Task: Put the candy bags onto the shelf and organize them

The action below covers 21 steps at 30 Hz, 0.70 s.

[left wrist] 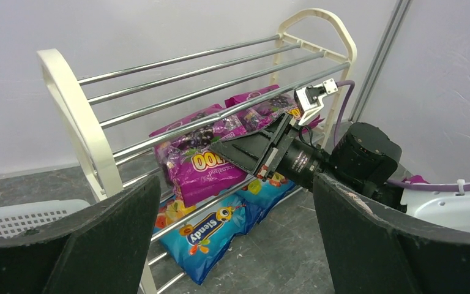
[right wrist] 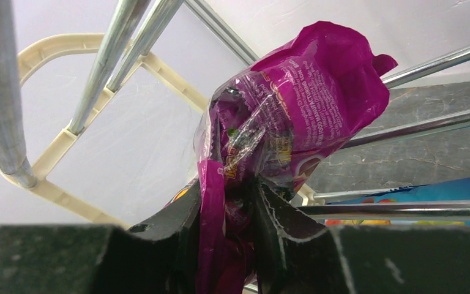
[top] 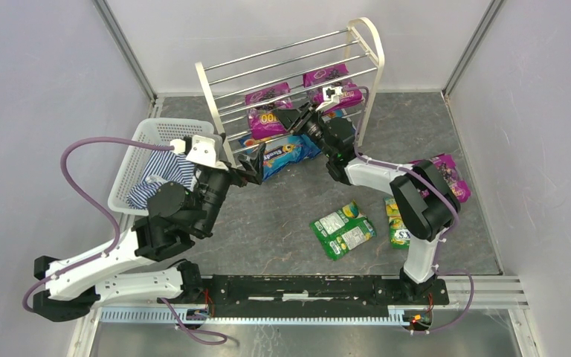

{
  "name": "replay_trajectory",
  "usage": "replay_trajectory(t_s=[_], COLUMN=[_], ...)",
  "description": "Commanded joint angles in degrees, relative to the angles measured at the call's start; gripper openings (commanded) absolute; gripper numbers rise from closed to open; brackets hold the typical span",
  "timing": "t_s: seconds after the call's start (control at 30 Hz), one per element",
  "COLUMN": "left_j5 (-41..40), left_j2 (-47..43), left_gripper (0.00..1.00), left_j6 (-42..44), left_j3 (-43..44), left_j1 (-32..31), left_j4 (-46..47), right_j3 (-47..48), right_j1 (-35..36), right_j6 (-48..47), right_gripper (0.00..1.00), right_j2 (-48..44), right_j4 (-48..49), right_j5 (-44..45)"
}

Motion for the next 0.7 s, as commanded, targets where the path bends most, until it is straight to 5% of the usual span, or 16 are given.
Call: replay_trajectory(t_s=[0.0, 0.67], left_j5=[0.6, 1.2], left_j2=[-0.1, 1.8], left_gripper=[1.0, 1.0], left_j6=[1.1, 0.4], left_j3=[-0.3, 0.1], left_j1=[0.1, 0.1], left_j4=[2.6, 1.4], right_j3=[2.3, -6.9], right_j1=[0.2, 1.5], right_j6=[-3.9, -1.5], right_gripper=[0.34, 0.87], right_j2=[-1.9, -17.3], right_j4=[6.6, -24.3], right_j5=[2.4, 3.2])
